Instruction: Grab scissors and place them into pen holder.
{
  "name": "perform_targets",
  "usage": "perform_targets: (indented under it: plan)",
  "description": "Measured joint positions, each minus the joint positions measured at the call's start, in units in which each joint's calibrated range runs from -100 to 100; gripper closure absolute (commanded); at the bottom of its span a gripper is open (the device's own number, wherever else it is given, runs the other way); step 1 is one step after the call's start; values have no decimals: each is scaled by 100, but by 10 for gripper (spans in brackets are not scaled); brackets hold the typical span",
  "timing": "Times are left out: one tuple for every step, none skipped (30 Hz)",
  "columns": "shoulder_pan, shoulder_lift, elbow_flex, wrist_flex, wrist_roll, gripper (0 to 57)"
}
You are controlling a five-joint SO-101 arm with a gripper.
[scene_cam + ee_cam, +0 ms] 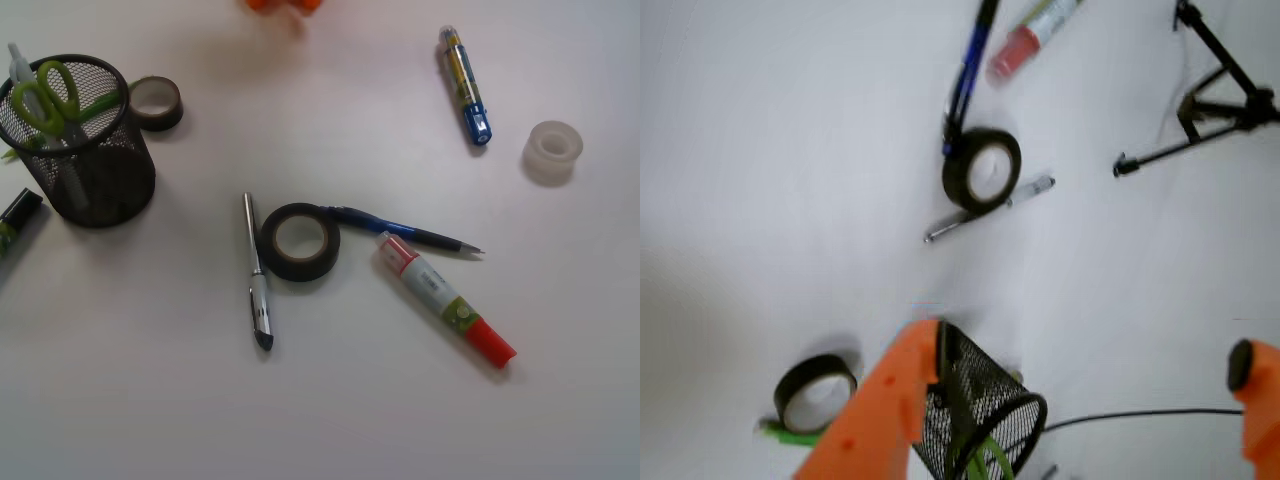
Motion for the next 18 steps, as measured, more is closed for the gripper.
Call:
perform_targets:
  plan:
    - [44, -322, 180, 26, -5, 264]
    - [126, -801, 530, 26, 0, 264]
    - [185, -1429, 979, 9, 15, 264]
    - [274, -2082, 1456, -86, 29, 264]
    - [229, -2779, 1914, -225, 34, 264]
    - [74, -3815, 2722, -432, 112, 264]
    - [126, -4190, 3064, -501, 117, 264]
    - [-22, -4486, 3774, -778, 195, 265]
    - [15, -4469, 4070, -838, 210, 265]
    - [170, -4469, 4367, -994, 220, 275]
    - [259, -4564, 4744, -1253, 230, 291]
    - [355, -4608, 5103, -1477, 254, 309]
    - [525, -4643, 5454, -1607, 254, 354]
    - [910, -4686, 5957, -1728, 249, 385]
    - [969, -4686, 6092, -1754, 249, 422]
    - [1014, -4695, 6217, -1728, 249, 464]
    - [1169, -4713, 6298, -1719, 249, 506]
    - [1295, -4713, 6307, -1685, 225, 548]
